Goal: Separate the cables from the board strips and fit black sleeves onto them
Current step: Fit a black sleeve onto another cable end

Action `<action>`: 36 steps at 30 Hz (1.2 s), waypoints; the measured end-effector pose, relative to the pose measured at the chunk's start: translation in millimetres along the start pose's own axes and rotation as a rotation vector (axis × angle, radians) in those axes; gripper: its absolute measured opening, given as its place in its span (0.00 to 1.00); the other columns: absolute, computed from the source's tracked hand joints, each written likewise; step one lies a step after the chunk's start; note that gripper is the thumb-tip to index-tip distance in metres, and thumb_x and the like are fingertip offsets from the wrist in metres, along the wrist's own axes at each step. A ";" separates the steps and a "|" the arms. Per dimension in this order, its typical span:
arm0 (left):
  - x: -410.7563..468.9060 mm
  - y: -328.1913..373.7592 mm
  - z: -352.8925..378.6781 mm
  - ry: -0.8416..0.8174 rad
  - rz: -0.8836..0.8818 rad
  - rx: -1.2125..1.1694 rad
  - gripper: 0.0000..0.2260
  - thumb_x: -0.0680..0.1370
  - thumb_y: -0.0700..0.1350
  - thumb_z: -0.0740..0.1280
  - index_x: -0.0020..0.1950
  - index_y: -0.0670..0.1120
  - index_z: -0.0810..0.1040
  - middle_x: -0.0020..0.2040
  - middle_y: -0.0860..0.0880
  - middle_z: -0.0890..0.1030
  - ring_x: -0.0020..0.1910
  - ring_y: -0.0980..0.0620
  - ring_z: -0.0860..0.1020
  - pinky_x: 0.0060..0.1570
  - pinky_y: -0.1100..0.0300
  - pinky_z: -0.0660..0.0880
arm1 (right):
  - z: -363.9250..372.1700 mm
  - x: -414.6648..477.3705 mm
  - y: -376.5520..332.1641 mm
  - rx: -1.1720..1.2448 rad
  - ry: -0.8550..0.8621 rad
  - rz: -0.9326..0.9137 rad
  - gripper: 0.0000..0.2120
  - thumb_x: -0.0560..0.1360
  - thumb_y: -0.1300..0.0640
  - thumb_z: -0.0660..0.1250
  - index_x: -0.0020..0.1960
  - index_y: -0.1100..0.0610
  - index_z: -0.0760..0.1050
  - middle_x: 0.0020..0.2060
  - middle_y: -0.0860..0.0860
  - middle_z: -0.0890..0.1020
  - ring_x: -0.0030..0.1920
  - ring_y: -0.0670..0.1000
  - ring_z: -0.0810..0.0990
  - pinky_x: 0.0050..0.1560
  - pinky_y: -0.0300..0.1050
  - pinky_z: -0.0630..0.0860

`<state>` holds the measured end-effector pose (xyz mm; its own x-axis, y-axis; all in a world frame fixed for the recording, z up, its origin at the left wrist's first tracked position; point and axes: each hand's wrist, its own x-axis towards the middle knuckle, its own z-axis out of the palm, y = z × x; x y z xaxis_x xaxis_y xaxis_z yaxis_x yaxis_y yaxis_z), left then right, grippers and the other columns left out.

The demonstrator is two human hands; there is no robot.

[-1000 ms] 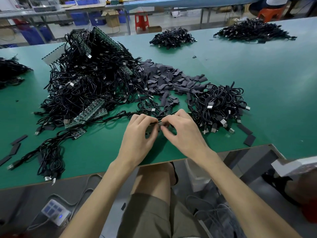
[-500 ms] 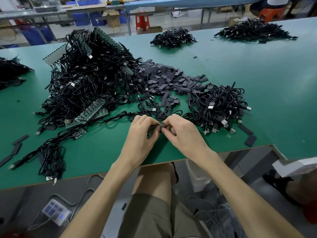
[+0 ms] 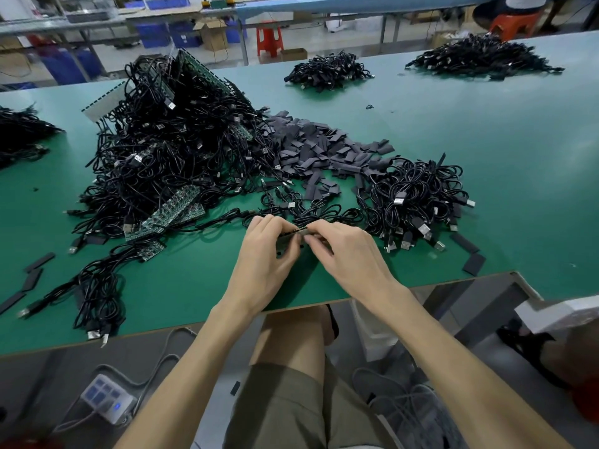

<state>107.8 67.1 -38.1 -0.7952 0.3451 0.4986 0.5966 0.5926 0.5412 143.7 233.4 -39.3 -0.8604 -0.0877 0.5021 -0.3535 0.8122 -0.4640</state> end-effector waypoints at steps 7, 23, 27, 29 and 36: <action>-0.5 -1.7 0.8 -0.019 -0.012 0.017 0.02 0.80 0.41 0.69 0.48 0.44 0.78 0.45 0.51 0.78 0.48 0.51 0.72 0.49 0.57 0.72 | -0.2 0.9 3.3 0.076 -0.059 0.031 0.06 0.81 0.58 0.68 0.57 0.58 0.80 0.46 0.51 0.84 0.46 0.52 0.82 0.49 0.54 0.81; -5.3 -3.8 -6.1 0.109 -0.069 0.353 0.07 0.79 0.45 0.71 0.45 0.45 0.75 0.44 0.49 0.76 0.47 0.45 0.74 0.53 0.52 0.67 | 5.7 1.2 11.6 0.230 0.156 0.121 0.03 0.84 0.58 0.65 0.55 0.57 0.76 0.47 0.48 0.81 0.45 0.47 0.79 0.47 0.48 0.80; -9.8 -14.3 -13.4 0.150 -0.088 0.498 0.04 0.78 0.38 0.69 0.52 0.43 0.76 0.49 0.46 0.76 0.50 0.42 0.74 0.54 0.52 0.64 | 1.7 5.5 13.1 0.318 0.243 0.179 0.02 0.83 0.60 0.65 0.54 0.56 0.76 0.49 0.48 0.81 0.46 0.41 0.78 0.49 0.35 0.75; -11.1 -19.8 -15.6 0.088 -0.145 0.527 0.08 0.79 0.36 0.68 0.57 0.42 0.77 0.53 0.44 0.77 0.53 0.41 0.74 0.54 0.50 0.65 | 0.5 6.6 11.8 0.333 0.253 0.183 0.01 0.83 0.61 0.65 0.53 0.56 0.76 0.49 0.49 0.80 0.46 0.39 0.78 0.48 0.32 0.74; -5.9 -13.2 -15.8 0.062 -0.088 0.431 0.22 0.76 0.37 0.72 0.68 0.43 0.72 0.64 0.43 0.72 0.61 0.41 0.72 0.61 0.47 0.69 | -1.4 4.2 6.8 0.400 0.083 0.170 0.04 0.85 0.62 0.62 0.54 0.60 0.74 0.49 0.48 0.81 0.40 0.37 0.81 0.39 0.31 0.75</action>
<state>106.3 45.8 -37.5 -0.8249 0.2434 0.5101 0.4166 0.8718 0.2578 138.2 239.3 -39.3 -0.8921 0.0874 0.4432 -0.3378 0.5224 -0.7830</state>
